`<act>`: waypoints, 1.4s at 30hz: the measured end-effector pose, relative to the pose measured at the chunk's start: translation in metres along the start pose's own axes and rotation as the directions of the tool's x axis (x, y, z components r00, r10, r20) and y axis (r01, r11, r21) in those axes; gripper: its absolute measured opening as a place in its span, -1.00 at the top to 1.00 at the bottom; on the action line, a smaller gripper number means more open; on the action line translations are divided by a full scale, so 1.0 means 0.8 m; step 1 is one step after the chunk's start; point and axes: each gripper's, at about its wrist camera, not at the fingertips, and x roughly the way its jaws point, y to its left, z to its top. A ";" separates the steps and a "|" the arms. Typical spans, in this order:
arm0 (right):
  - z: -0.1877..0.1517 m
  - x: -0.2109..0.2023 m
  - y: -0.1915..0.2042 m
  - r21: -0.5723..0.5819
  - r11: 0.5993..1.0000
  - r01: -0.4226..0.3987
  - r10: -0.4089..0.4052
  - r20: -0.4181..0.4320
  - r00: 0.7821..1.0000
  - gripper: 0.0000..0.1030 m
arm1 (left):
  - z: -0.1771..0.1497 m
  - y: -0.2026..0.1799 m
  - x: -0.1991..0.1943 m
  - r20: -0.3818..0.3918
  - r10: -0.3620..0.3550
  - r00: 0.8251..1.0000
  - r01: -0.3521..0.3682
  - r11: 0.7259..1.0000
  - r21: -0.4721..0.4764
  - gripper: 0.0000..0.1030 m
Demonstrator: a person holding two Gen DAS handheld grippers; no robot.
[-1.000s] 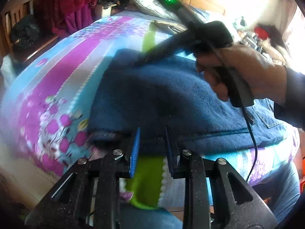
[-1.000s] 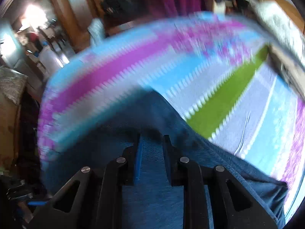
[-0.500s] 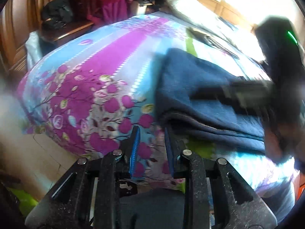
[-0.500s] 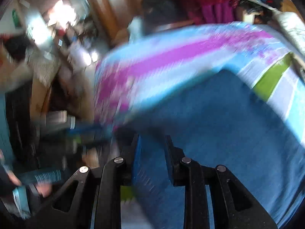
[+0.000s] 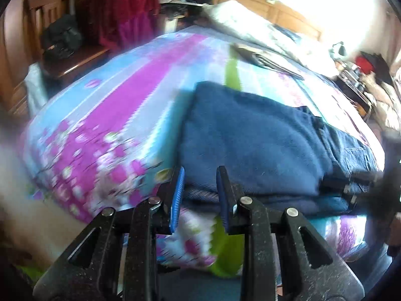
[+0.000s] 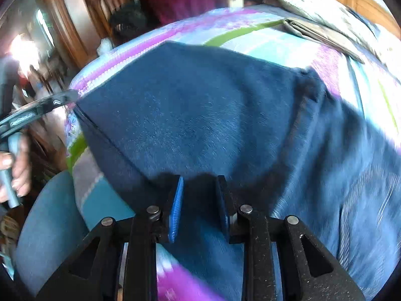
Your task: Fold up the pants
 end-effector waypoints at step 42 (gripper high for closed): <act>-0.080 -0.096 -0.211 0.375 0.822 0.428 -0.443 -0.051 0.895 -0.32 | 0.041 -0.147 0.134 -0.069 0.123 0.990 -0.108 0.976 0.186 -0.47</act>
